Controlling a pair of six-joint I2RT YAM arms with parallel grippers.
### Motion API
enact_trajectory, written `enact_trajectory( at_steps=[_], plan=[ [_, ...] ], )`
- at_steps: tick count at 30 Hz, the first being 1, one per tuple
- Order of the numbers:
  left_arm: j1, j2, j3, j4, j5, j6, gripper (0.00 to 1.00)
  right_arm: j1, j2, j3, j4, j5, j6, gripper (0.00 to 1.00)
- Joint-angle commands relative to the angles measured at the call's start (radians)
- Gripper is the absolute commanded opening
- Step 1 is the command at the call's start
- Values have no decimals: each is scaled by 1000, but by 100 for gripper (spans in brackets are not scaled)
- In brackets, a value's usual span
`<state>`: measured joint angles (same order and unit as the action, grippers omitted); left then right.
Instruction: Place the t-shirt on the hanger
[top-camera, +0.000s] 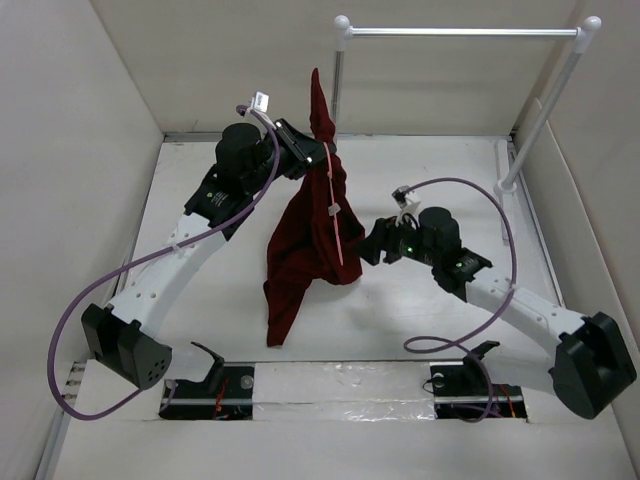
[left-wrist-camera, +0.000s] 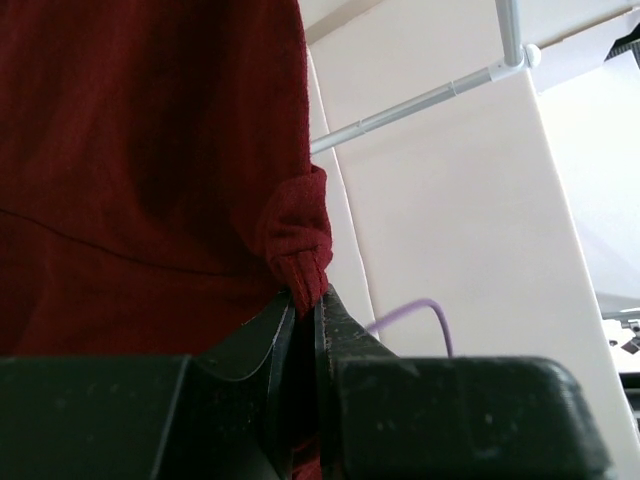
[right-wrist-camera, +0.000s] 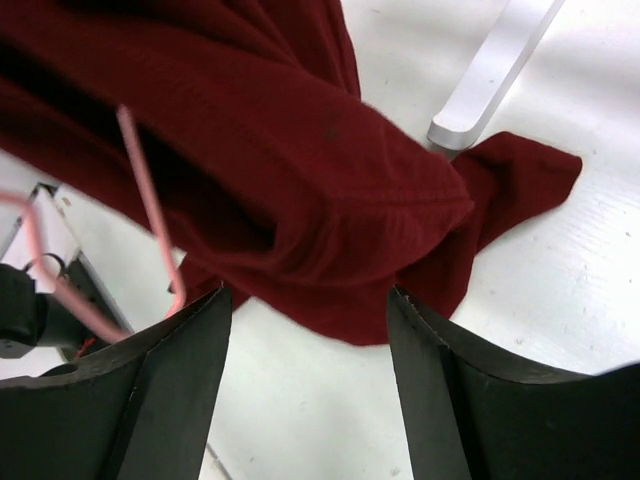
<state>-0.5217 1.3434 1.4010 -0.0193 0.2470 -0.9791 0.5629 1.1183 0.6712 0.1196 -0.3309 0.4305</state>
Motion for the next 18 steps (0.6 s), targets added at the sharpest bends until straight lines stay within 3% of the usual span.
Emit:
enact_trajectory(
  at_steps=[1, 5, 6, 7, 8, 9, 12, 18],
  plan=[
    [3, -40, 47, 68, 28, -18, 0, -6, 72, 80, 100, -39, -55, 69],
    [3, -36, 50, 79, 34, -24, 0, 5, 161, 133, 130, -25, -76, 68],
    [3, -36, 52, 79, 34, -24, 0, 5, 176, 139, 138, -25, -70, 62],
    [3, -36, 53, 79, 28, -23, 0, 5, 176, 139, 167, -25, -59, 47],
    [3, -35, 53, 79, 23, -21, 0, 5, 172, 136, 179, -20, -50, 47],
    [3, -35, 53, 82, 21, -21, 0, 5, 166, 133, 187, -13, -30, 32],
    [3, -30, 56, 99, 8, -23, 0, 14, 123, 111, 190, 1, -10, 2],
    [43, 11, -3, 327, 15, -159, 0, 78, -1, 22, 65, 26, 22, 0]
  ],
)
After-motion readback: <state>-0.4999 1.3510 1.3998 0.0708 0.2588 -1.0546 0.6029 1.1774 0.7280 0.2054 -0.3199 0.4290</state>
